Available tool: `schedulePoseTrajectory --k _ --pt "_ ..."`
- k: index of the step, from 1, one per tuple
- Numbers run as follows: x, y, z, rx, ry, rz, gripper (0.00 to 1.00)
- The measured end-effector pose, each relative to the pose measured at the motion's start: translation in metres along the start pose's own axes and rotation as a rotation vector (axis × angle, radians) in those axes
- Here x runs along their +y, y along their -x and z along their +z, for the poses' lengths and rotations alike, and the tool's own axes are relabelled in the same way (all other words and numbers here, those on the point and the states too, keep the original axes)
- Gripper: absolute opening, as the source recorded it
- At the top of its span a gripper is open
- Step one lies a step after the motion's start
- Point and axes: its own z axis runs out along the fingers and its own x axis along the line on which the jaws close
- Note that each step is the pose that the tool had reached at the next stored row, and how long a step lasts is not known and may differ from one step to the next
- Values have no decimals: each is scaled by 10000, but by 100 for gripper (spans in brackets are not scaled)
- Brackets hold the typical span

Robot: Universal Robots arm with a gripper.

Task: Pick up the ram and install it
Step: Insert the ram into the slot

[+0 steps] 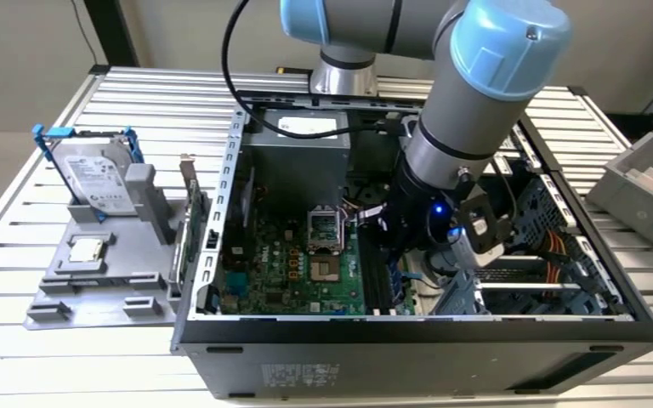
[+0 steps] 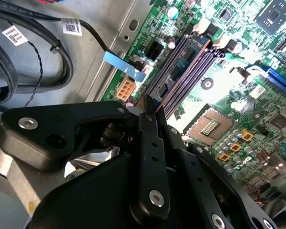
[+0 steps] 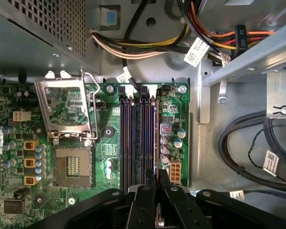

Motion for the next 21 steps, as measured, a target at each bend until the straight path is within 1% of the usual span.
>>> schedulePoseTrajectory --k 5,10,21 --pt "0 -2 8 0 -4 -1 0" --pt "0 -20 13 -1 -2 0 0" --pt "4 -20 46 -1 -3 -1 0"
